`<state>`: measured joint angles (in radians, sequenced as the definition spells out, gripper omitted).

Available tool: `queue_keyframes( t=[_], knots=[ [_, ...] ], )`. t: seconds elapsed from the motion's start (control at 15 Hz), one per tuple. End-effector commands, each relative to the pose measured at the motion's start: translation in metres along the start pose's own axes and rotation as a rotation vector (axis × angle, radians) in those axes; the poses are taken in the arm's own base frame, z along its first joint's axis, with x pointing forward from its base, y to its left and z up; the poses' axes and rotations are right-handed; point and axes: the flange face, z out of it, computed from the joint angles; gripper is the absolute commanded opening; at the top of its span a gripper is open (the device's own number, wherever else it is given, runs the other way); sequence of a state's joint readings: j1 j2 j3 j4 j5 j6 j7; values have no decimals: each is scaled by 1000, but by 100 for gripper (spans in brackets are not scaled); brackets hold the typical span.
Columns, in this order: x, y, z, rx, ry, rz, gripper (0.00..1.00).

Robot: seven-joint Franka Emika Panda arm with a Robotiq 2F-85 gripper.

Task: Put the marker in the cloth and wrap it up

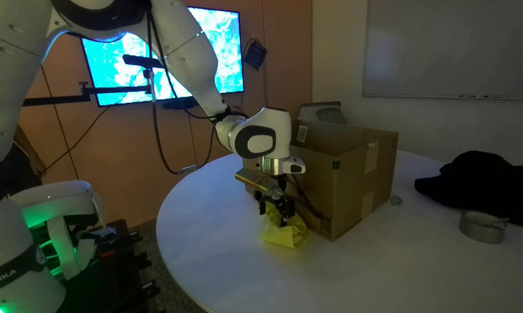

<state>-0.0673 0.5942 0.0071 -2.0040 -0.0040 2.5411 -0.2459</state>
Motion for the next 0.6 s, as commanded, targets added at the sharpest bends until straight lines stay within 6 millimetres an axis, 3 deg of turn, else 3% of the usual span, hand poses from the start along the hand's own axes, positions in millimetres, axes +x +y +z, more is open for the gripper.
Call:
queue_keyframes(
  t=[0.0, 0.53],
  knots=[
    [8, 1, 20, -9, 6, 54, 100],
    [2, 3, 58, -19, 74, 244, 100]
  ],
)
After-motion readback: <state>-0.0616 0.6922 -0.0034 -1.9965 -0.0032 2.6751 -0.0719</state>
